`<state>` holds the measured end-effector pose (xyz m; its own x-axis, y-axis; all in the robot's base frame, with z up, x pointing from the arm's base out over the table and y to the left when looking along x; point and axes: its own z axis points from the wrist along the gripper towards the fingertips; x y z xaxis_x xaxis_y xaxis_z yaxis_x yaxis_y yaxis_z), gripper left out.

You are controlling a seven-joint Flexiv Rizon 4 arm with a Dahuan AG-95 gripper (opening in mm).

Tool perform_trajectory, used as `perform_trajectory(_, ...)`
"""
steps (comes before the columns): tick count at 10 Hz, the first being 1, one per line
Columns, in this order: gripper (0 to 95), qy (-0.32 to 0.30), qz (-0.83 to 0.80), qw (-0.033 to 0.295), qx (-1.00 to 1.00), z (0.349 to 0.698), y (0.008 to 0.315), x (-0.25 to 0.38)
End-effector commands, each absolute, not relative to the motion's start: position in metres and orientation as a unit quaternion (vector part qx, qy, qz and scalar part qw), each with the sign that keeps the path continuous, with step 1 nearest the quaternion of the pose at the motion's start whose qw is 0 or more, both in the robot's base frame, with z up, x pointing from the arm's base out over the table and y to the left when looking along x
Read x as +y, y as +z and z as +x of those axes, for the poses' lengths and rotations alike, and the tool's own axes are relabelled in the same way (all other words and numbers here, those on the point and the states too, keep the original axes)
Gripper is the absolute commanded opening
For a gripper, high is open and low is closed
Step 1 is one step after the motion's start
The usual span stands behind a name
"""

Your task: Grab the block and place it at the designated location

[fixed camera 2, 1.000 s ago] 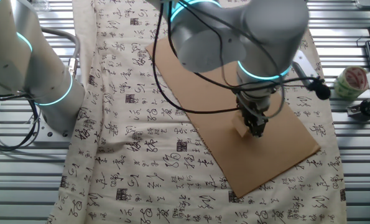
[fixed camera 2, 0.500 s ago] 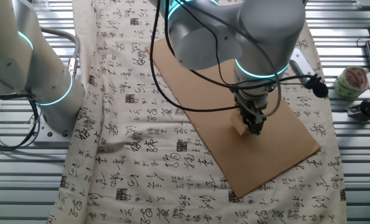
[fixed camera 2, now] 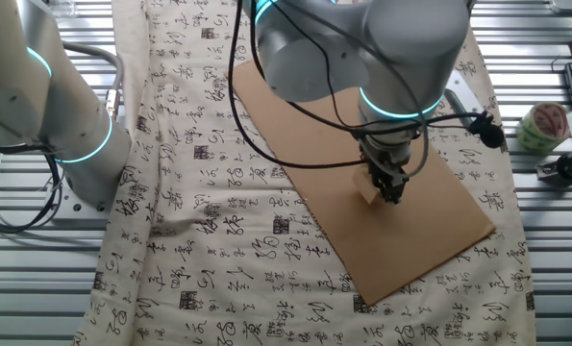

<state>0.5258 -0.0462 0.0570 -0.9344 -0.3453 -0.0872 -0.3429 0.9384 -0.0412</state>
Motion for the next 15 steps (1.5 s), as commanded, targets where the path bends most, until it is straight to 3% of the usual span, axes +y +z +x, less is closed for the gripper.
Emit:
perform_trajectory(1,0.0,-0.013,-0.173,0.051,0.983,0.524,0.056,-0.043)
perform_trajectory(15,0.0,-0.005,-0.177,0.048,0.983,0.521,0.067,-0.039)
